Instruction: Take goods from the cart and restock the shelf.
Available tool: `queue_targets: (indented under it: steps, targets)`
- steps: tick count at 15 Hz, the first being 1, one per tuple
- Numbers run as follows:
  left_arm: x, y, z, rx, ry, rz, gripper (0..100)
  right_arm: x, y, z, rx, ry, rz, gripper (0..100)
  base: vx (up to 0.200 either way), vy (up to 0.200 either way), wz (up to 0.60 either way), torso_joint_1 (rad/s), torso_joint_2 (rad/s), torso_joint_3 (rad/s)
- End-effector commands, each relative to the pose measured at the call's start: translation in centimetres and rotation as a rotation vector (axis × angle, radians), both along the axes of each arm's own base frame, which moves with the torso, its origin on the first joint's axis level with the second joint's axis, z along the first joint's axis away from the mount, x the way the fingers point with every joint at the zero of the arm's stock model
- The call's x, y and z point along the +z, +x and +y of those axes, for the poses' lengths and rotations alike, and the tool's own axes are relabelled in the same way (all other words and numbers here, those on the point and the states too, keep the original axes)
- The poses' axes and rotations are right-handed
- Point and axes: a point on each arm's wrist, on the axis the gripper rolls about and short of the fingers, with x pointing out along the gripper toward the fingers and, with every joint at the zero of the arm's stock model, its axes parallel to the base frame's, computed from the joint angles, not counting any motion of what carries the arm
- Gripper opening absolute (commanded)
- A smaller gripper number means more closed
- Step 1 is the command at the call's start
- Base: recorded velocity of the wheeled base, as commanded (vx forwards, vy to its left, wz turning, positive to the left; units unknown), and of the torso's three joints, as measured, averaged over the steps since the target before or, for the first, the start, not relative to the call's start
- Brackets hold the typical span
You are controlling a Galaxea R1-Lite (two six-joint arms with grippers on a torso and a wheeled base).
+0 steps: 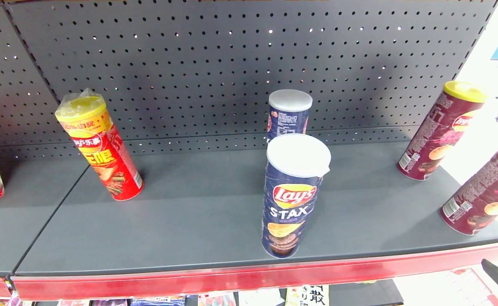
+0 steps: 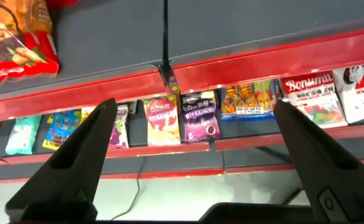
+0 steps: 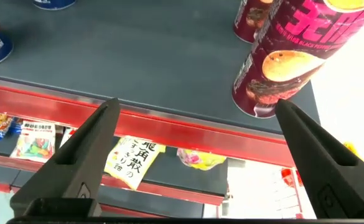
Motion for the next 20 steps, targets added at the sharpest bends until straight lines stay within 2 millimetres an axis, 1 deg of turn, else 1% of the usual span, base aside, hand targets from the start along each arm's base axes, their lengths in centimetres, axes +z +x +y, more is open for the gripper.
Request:
queue_targets:
  steps: [1,4,8,14,20]
  targets:
    - [-0.46,-0.23,0.01,-0.005,0.013,-0.005,100,0.18,0.07,0.04,0.012,0.001,-0.003,100,-0.2,0.0,0.0,-0.002,0.0,0.007]
    - [-1.08,-0.59,0.03,-0.018,0.046,-0.017,100,0.18,-0.1,0.11,0.044,0.006,-0.011,100,-0.2,0.0,0.0,0.011,0.0,-0.002]
    - [-0.92,-0.53,0.03,-0.019,0.051,-0.037,100,0.33,0.01,0.11,0.045,0.007,-0.011,100,-0.2,0.0,0.0,0.002,0.0,0.005]
    - [-0.85,-0.77,0.04,-0.034,0.09,-0.065,100,0.7,0.14,0.11,0.045,-0.003,-0.019,100,0.0,0.0,0.0,0.0,0.0,0.0]
    - [-0.88,-0.74,0.05,-0.031,0.096,-0.091,100,0.48,0.14,0.11,0.052,-0.033,-0.017,100,0.0,-0.2,0.0,0.003,0.0,0.006]
